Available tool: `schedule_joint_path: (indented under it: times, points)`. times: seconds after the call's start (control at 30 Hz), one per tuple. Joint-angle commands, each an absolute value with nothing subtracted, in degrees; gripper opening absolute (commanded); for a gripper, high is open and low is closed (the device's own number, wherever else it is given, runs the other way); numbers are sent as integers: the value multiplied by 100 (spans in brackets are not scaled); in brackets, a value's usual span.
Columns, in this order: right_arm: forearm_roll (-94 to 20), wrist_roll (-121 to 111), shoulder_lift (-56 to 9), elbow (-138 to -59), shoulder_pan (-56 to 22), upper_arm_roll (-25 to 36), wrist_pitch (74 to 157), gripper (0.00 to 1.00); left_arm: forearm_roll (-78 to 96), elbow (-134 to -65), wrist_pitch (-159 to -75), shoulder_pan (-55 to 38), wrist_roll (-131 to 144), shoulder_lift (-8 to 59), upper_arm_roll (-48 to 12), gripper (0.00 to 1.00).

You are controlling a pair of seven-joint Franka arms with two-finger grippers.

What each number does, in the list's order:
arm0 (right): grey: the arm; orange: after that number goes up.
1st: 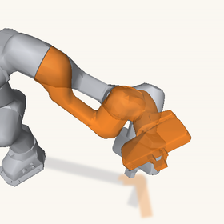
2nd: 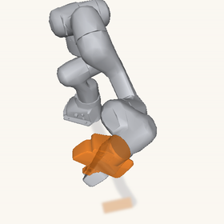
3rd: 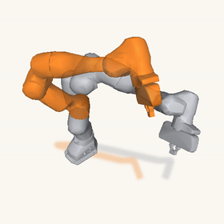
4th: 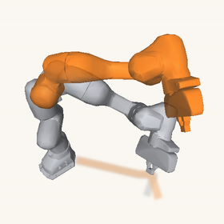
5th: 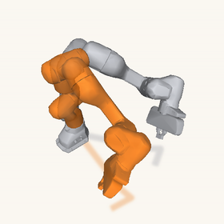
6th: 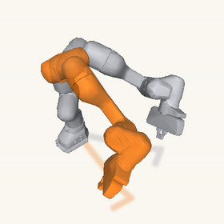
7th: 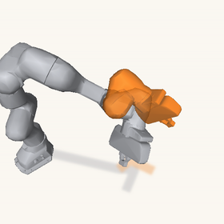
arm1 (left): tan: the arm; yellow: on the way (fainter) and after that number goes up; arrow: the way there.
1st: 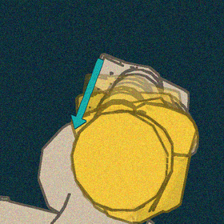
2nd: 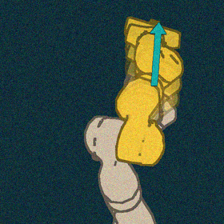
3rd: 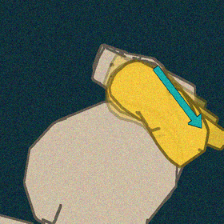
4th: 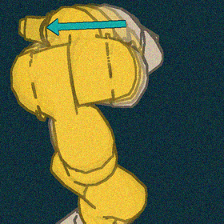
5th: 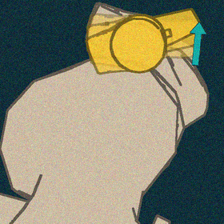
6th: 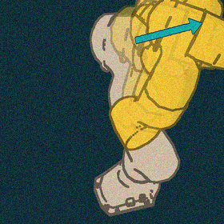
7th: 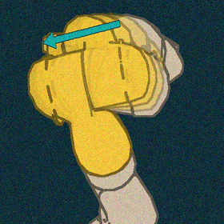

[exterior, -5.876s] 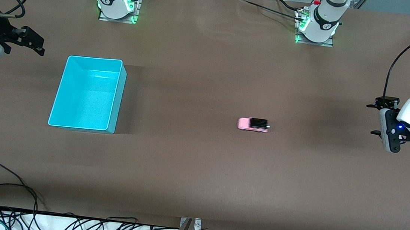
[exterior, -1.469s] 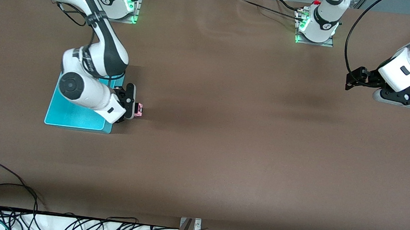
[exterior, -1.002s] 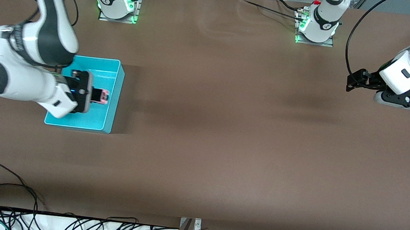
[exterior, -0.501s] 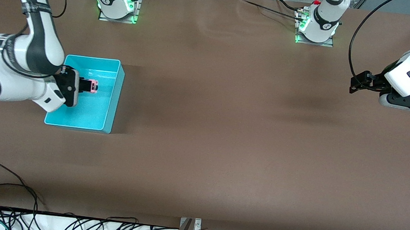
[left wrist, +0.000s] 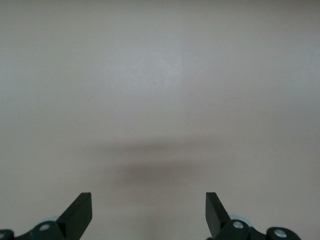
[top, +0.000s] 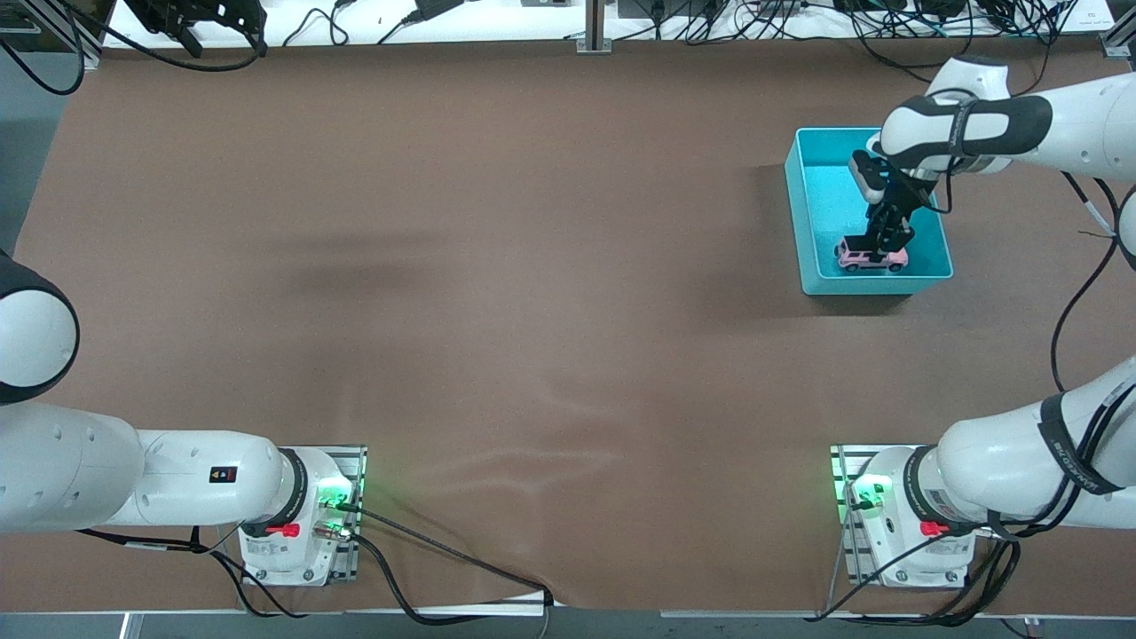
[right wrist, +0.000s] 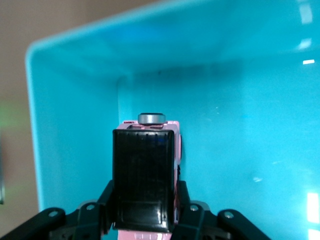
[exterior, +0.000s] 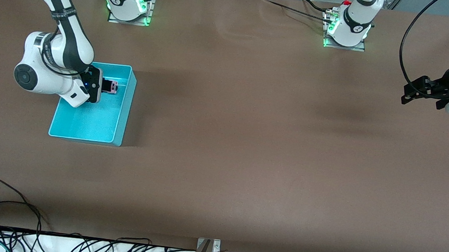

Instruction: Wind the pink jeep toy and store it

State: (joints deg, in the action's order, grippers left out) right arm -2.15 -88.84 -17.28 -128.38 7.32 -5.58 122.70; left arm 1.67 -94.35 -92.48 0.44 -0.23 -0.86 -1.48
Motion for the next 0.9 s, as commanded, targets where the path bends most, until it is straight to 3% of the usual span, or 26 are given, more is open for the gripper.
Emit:
schedule_joint_path:
  times: [0.0,0.07,0.13,0.43,0.87]
  points:
    - [-352,-9097,-1485,-13157,721,-527,12507,38,237,-9220,-8939,53,35,17,-167,100]
    - [-352,-9097,-1503,-13140,721,-527,12524,58,237,-9229,-8903,61,35,18,-167,100]
    - [-352,-9097,-1503,-13105,721,-519,12516,100,229,-9229,-8868,79,26,35,-158,100]
    - [-615,-9053,-1441,-12543,721,-518,12095,100,79,-9001,-8561,105,26,-9,-211,100]
    - [-773,-7570,-1406,-10364,703,-554,10337,100,44,-8745,-8517,62,18,35,-193,100]
